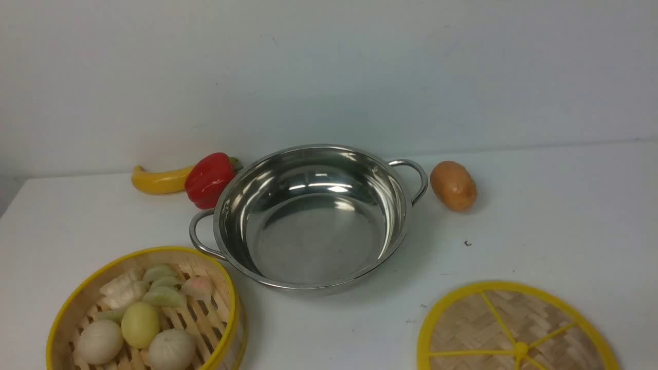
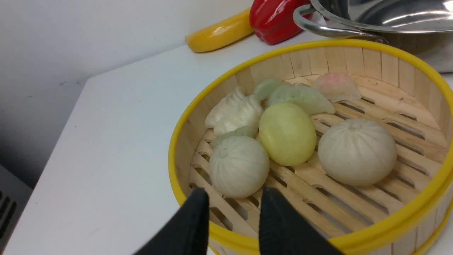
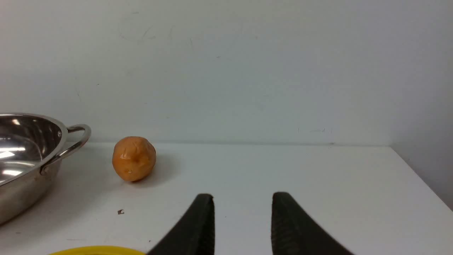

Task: Place the steamer in the pot on the white table, and put the lid on the steamer.
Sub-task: 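Grasp the rim of the steamer basket holding the buns with the left gripper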

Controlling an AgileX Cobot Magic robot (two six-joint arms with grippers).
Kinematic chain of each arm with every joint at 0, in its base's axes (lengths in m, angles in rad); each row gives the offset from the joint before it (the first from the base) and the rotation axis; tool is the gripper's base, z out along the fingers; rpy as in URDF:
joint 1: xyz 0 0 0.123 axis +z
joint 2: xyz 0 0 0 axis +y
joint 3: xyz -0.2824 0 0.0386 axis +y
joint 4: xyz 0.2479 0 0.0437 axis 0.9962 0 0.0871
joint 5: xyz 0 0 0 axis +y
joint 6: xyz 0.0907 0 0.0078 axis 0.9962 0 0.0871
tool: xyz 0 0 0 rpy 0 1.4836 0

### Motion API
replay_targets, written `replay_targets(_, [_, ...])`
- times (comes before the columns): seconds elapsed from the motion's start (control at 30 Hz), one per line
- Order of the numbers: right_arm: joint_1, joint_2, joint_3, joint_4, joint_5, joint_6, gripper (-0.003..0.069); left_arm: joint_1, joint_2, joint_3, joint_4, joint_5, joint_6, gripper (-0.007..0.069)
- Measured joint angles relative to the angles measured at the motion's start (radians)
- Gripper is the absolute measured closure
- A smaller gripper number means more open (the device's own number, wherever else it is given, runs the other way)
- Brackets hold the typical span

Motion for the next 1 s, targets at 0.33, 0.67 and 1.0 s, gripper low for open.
replay_targets(0.33, [0.000,0.000,0.000,0.000,0.000,0.000,0.0410,0.000,0.000,0.000,0.000,0.000,0.000,0.0426])
replay_targets(0.67, [0.000,0.000,0.000,0.000,0.000,0.000,0.0410,0.000,0.000,0.000,0.000,0.000,0.000,0.0426])
replay_targets(1.0, [0.000,0.000,0.000,0.218,-0.086,0.147,0.0410,0.000,0.000,0.000,-0.393,-0.048,-0.152,0.0415])
